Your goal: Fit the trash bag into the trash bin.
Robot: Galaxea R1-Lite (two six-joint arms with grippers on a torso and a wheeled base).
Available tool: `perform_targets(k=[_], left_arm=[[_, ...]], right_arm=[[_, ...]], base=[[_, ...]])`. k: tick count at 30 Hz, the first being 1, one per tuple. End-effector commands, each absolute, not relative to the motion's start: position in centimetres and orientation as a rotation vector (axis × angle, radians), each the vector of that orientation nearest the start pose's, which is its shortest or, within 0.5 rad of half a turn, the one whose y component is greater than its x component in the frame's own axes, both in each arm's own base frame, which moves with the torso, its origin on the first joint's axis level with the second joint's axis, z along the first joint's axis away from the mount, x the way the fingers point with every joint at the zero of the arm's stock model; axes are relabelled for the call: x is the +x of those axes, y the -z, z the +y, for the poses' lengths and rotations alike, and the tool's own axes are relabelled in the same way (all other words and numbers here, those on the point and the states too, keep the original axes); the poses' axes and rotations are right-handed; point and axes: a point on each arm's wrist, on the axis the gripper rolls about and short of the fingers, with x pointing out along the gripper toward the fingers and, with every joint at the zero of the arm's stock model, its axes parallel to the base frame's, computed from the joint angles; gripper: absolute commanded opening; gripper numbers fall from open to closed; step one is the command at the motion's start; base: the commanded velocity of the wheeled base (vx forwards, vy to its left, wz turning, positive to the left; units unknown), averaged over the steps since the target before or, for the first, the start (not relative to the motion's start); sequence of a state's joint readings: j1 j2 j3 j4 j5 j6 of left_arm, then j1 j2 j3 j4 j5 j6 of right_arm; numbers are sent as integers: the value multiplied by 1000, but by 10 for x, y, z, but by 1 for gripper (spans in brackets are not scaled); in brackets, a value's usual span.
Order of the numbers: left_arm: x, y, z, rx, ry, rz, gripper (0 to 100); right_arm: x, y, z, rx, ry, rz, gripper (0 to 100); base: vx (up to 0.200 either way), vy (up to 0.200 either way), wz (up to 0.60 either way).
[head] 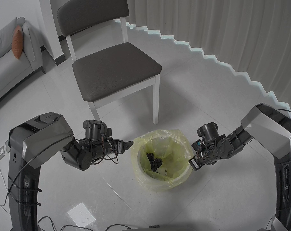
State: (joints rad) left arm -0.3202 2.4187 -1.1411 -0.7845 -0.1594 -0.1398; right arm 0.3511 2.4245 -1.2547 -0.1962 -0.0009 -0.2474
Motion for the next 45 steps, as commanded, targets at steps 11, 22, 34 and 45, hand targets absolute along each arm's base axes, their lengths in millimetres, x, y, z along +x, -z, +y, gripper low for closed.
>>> perform_targets(k=[11,22,34,45], left_arm=[[414,-1,-141,-97,435,520,100],[414,-4,-142,-97,438,511,100],[401,-23,-135,-101,435,494,100],[391,-57,-115,-131,418,348,100]], right_arm=[[411,32,131,-377,-409,936,0],[420,55,147,-398,-436,952,0],[415,34,131,-376,-405,946,100],[391,-22,98,-336,-349,894,100]], base=[[0,0,0],[0,0,0],[0,0,0],[0,0,0]])
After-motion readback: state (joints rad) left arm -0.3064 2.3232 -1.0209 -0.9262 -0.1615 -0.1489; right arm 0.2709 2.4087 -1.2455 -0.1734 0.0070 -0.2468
